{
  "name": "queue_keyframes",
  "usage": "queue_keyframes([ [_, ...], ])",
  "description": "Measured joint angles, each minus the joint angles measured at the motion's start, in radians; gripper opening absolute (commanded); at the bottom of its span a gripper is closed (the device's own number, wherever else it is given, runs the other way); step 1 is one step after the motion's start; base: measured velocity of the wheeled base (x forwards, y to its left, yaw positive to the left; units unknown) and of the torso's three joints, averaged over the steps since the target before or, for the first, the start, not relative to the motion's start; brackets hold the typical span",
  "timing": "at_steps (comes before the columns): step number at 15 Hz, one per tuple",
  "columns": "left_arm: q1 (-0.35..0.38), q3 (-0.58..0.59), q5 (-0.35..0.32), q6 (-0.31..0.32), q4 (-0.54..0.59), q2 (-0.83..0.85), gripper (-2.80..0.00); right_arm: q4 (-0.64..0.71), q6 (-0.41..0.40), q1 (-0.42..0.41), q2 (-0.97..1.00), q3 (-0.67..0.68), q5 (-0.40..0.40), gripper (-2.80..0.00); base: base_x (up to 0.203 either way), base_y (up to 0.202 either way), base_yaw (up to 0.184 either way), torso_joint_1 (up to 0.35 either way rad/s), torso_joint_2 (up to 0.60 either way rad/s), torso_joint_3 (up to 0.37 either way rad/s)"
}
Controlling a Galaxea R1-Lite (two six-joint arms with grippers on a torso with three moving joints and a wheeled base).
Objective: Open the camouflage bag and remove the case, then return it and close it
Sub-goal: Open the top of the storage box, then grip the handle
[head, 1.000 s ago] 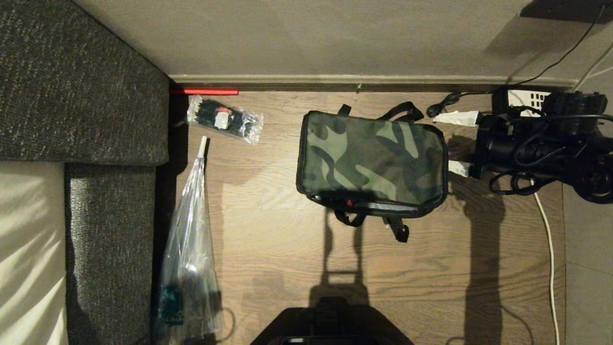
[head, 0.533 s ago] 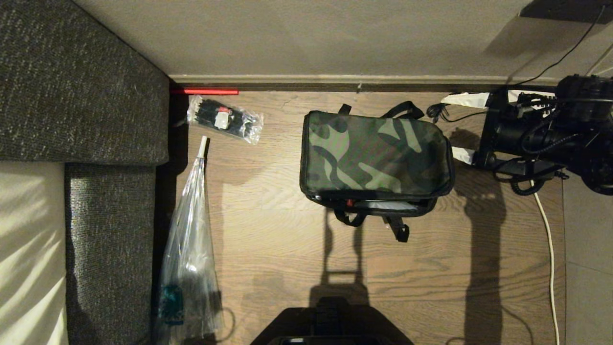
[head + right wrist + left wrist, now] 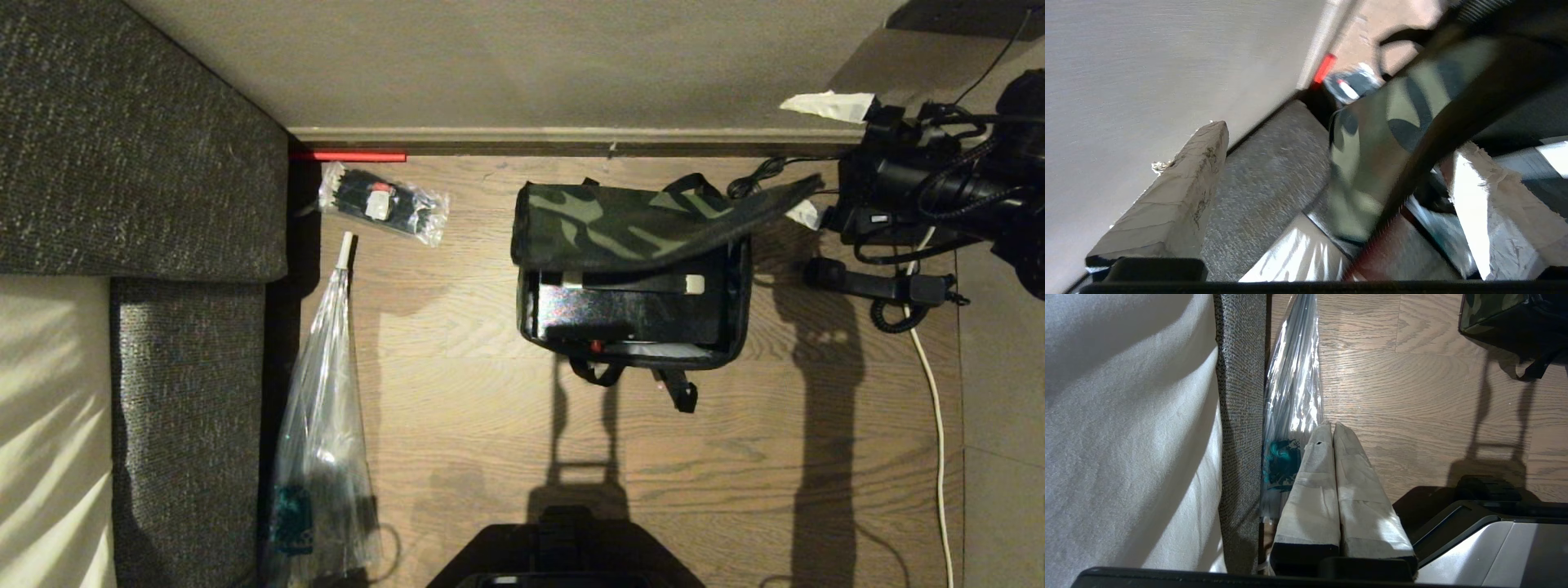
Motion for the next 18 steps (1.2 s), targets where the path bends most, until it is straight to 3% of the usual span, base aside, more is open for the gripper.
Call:
queue_keyframes([
  [9,0.000,0.000,0.000,0.001,-0.001,0.000,-2.80,-0.283,-0.018,0.000,-0.010,0.016,-0.003,0.00,0.000,0.000,0.000,0.000,0.00,0.000],
  [11,0.001,0.000,0.000,0.001,-0.001,0.000,-2.80,-0.277,-0.044,0.000,-0.022,0.068,0.000,0.00,0.000,0.000,0.000,0.000,0.00,0.000],
  [13,0.001,0.000,0.000,0.000,0.000,0.000,-2.80,-0.251,-0.143,0.006,-0.042,0.147,-0.003,0.00,0.000,0.000,0.000,0.000,0.00,0.000],
  [16,0.000,0.000,0.000,0.000,0.000,0.000,-2.80,-0.118,-0.289,0.019,-0.083,0.205,-0.003,0.00,0.000,0.000,0.000,0.000,0.00,0.000],
  [18,0.000,0.000,0.000,0.001,-0.001,0.000,-2.80,-0.022,-0.332,0.021,-0.116,0.220,0.000,0.00,0.000,0.000,0.000,0.000,0.00,0.000],
])
